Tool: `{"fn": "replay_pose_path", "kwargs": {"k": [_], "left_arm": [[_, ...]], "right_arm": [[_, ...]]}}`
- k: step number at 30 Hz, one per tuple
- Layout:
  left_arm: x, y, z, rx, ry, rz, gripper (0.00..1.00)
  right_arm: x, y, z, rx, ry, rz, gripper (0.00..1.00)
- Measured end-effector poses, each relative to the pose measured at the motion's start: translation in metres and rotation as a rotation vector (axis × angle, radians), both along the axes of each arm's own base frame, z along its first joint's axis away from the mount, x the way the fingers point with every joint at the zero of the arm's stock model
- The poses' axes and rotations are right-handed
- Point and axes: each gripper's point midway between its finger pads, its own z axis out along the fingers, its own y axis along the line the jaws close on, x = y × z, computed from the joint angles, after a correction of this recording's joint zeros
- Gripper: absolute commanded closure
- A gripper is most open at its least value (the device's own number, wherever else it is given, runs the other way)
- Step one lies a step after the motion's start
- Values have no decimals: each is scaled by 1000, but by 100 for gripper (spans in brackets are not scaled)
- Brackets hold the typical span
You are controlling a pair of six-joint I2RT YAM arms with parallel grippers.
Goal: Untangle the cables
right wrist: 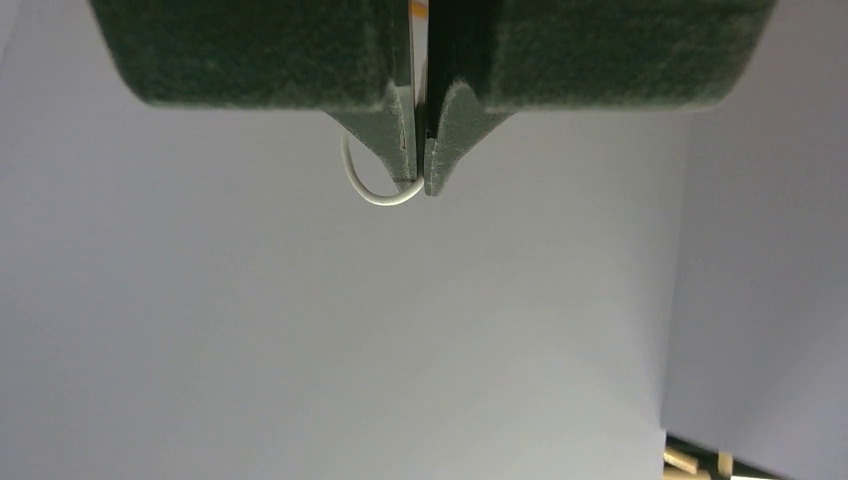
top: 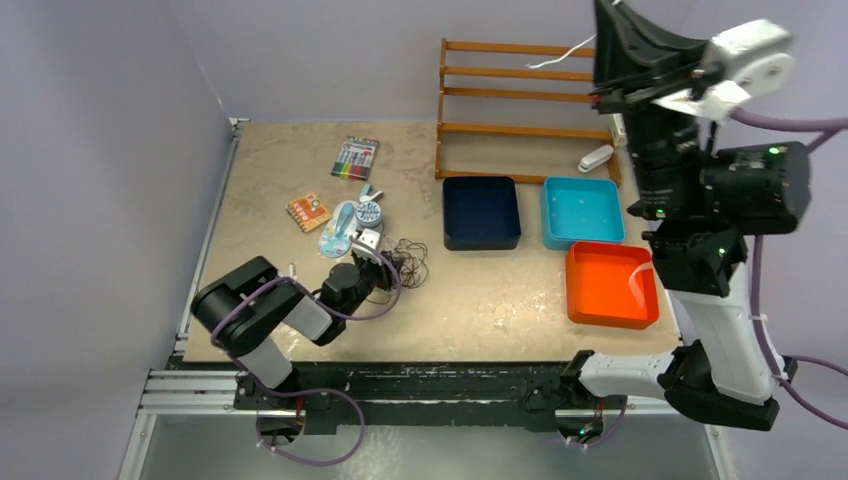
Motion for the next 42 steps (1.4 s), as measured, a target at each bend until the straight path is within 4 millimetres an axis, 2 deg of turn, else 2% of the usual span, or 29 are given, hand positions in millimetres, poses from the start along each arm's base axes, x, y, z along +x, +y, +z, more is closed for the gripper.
{"fn": "replay_pose_path", "kwargs": {"k": [3,5,11,16,19,23,28,31,34,42], "left_arm": [[1,6,15,-18,2,35,50],[2,8,26,-28,4,55,37],[12,17,70,-106,27,168,32],[20,29,85,-153,119,300,24],[25,35,88,-138,192,383,23],[28,42,92,-105,242,449,23],[21,54,72,-30,298,492,22],[19,59,62,15,325,510,23],[21,60,60,45,340,521,23],[24,67,69,80,330,562,23]], "right_arm": [[18,12,-25,-46,72,-23,100],[30,21,-42,-76,119,-36,100],[64,44,-102,-159,263,-83,100],[76,50,-121,-157,316,-94,100],[88,51,-128,-145,343,-98,100],[122,55,-151,-156,406,-90,100],[158,64,-194,-195,507,-70,100],[170,70,-222,-222,568,-53,100],[178,71,-241,-236,610,-38,100],[184,65,-254,-221,642,-35,100]]}}
